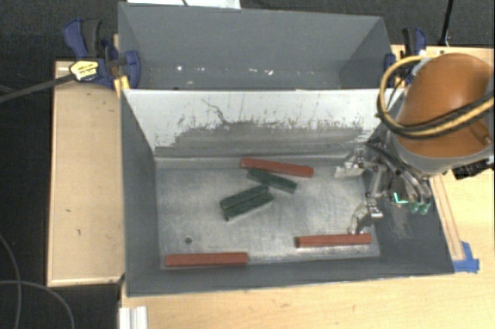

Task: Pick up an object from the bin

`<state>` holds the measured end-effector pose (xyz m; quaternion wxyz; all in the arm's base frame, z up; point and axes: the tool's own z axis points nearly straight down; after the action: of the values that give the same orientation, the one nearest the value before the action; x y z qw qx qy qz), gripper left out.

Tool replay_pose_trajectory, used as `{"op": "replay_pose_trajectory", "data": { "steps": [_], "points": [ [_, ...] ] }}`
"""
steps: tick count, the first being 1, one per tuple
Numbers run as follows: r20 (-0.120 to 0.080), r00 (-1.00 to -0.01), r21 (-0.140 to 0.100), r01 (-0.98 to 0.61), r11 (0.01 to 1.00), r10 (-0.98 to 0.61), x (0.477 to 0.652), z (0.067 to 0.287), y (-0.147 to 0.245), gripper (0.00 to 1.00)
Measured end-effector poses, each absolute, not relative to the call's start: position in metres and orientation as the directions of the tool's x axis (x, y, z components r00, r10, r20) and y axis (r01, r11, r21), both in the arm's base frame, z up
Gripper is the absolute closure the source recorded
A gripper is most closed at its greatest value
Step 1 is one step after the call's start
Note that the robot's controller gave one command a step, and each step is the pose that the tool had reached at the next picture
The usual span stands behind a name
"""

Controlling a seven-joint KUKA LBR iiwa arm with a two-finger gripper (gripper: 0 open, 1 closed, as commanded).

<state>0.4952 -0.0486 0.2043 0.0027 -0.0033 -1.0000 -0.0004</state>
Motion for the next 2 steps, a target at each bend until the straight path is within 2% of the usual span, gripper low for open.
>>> {"op": "replay_pose_trajectory", "data": {
  "steps": [1, 2],
  "points": [
    [-0.002, -1.0, 0.0, 0.005, 1.0, 0.005, 0.497, 0.208, -0.049, 0.0],
    [-0.005, -0.999, -0.001, -0.05, 0.999, -0.05, 0.498, 0.074, -0.059, 1.0]
  ]
}}
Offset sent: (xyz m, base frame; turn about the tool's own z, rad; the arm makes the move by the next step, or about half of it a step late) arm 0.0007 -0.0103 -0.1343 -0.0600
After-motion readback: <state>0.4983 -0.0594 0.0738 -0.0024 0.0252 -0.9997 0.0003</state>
